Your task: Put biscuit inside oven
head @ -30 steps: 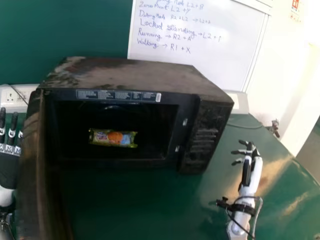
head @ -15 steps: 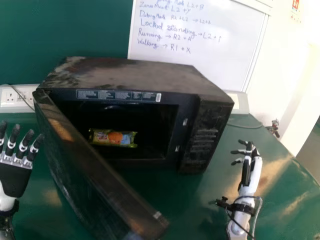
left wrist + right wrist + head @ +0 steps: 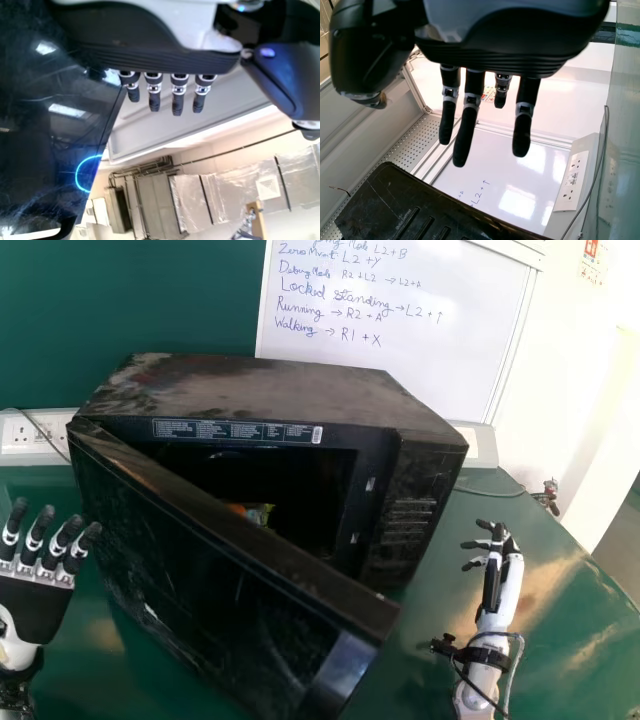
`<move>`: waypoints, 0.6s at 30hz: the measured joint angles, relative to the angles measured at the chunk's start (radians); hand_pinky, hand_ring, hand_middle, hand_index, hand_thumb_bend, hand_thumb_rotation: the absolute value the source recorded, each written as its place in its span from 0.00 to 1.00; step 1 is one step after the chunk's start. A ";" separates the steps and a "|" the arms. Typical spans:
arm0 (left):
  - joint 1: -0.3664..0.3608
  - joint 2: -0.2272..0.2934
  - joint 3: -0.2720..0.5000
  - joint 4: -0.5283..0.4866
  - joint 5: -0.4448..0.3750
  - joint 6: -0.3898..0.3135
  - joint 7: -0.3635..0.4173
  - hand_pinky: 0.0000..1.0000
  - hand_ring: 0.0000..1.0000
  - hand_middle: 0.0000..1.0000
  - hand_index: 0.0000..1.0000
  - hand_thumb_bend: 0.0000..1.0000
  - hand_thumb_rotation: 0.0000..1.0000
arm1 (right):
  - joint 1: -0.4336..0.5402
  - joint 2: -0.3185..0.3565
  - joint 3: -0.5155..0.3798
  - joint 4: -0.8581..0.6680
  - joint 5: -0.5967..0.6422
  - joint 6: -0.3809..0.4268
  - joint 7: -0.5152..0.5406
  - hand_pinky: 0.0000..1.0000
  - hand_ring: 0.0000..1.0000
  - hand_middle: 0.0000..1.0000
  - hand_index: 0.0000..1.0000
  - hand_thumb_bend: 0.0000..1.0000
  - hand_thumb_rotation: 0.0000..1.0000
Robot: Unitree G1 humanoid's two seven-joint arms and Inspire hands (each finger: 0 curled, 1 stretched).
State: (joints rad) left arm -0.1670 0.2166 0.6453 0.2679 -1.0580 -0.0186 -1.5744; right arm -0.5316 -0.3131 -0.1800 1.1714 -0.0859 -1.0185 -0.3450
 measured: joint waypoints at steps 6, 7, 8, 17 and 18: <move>0.015 0.001 -0.004 -0.016 0.015 0.000 0.013 0.00 0.10 0.47 0.48 0.51 0.00 | 0.001 0.000 -0.002 -0.002 -0.001 0.000 0.006 0.23 0.29 0.38 0.62 0.76 1.00; 0.015 0.002 -0.005 -0.016 0.015 0.000 0.013 0.00 0.09 0.47 0.49 0.51 0.00 | 0.001 0.001 -0.002 -0.002 0.000 0.000 0.007 0.23 0.29 0.38 0.62 0.77 1.00; 0.014 0.004 -0.007 -0.013 0.019 -0.005 0.009 0.00 0.09 0.47 0.49 0.51 0.00 | 0.001 0.001 -0.003 -0.002 0.000 0.000 0.009 0.23 0.29 0.38 0.62 0.76 1.00; 0.022 0.176 -0.083 0.062 0.147 -0.050 -0.027 0.00 0.12 0.27 0.25 0.01 0.00 | 0.001 0.003 -0.007 -0.005 -0.002 0.000 0.011 0.23 0.28 0.37 0.61 0.72 1.00; 0.022 0.199 -0.103 0.073 0.154 -0.064 -0.031 0.02 0.15 0.28 0.25 0.00 0.00 | 0.002 0.003 -0.006 -0.005 -0.004 0.000 0.008 0.23 0.28 0.37 0.61 0.72 1.00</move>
State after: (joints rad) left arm -0.1450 0.4159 0.5428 0.3408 -0.9038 -0.0825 -1.6052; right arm -0.5295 -0.3103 -0.1864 1.1668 -0.0897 -1.0184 -0.3373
